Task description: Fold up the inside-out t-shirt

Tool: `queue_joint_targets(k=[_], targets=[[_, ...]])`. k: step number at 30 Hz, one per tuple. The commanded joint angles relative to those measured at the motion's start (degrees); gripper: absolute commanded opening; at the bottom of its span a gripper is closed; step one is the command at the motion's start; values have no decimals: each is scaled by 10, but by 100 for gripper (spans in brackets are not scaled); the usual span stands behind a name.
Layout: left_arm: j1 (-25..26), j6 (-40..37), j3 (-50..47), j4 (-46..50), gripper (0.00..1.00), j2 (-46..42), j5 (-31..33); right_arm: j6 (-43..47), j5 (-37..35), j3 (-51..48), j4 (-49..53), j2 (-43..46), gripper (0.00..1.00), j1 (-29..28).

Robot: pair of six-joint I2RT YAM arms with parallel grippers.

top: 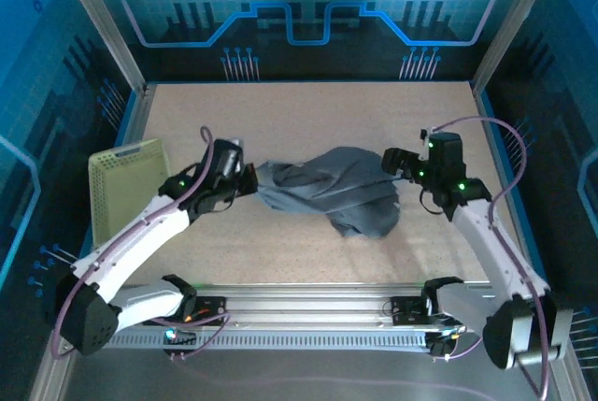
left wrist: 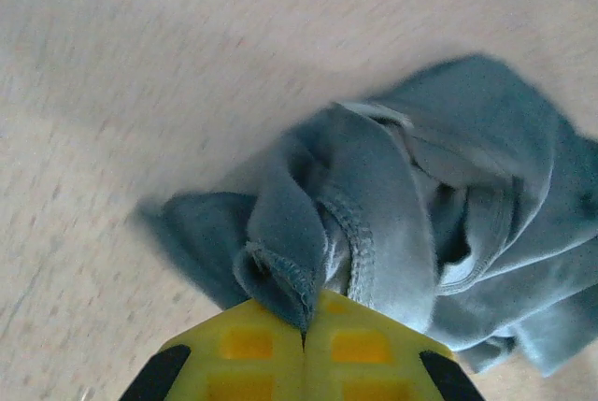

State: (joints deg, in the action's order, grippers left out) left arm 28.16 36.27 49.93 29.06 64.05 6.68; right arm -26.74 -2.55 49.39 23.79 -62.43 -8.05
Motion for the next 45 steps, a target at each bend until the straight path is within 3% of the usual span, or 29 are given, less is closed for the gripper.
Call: queue_joint_targets(k=[1,11,16,22,30,32,34,40,45], targets=[[-1,68,-78,-49,0,-21,-20,24,-27,58,5,-76,99,-45],[-5,68,-137,-91,0,-11,-18,97,-48,224,46,-316,94,-166],[-7,74,-160,-109,0,-13,-14,105,-45,290,65,-396,93,-218],[-10,71,-170,-115,0,-17,-10,101,-13,298,68,-438,84,-240],[-15,66,-168,-125,0,-2,-8,93,-2,254,51,-429,72,-258],[-15,67,-166,-127,0,1,-7,93,-6,252,51,-434,63,-259],[-15,65,-162,-124,0,0,-4,93,-21,256,60,-432,44,-260],[-22,42,-142,-103,0,-29,19,101,-61,248,73,-361,2,-256],[-26,7,-109,-97,0,-60,42,107,-117,248,97,-272,0,-253]])
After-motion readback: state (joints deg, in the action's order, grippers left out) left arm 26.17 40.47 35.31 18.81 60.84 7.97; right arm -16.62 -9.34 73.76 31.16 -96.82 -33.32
